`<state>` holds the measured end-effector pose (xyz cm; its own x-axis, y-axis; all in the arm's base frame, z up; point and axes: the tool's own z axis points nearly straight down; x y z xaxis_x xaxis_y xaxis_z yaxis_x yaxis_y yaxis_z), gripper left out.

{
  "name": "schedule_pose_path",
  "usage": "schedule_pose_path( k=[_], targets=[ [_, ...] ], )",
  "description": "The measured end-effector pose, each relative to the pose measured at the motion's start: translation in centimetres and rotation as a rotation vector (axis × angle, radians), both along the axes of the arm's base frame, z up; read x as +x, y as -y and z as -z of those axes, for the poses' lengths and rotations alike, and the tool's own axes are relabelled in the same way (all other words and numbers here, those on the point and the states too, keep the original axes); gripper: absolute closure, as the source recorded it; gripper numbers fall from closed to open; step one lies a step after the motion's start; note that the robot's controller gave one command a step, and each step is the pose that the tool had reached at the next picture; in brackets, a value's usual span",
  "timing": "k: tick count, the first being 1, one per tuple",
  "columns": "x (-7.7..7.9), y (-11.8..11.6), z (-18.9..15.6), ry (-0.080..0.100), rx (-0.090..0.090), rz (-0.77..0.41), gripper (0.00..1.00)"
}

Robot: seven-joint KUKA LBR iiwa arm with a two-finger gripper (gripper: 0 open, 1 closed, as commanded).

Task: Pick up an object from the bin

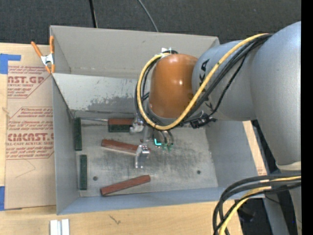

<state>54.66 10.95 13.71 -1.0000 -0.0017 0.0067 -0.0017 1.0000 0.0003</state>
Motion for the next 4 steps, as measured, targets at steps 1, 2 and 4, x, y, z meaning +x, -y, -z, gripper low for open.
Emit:
schedule_pose_path(
  k=[1,2,4],
  targets=[
    [0.2,0.0,-0.4,0.007,0.001,0.001,0.00],
    [2.1,-0.3,5.9,0.031,0.006,0.096,1.00],
    [2.2,-0.3,-5.4,0.006,0.000,0.126,1.00]
  ],
)
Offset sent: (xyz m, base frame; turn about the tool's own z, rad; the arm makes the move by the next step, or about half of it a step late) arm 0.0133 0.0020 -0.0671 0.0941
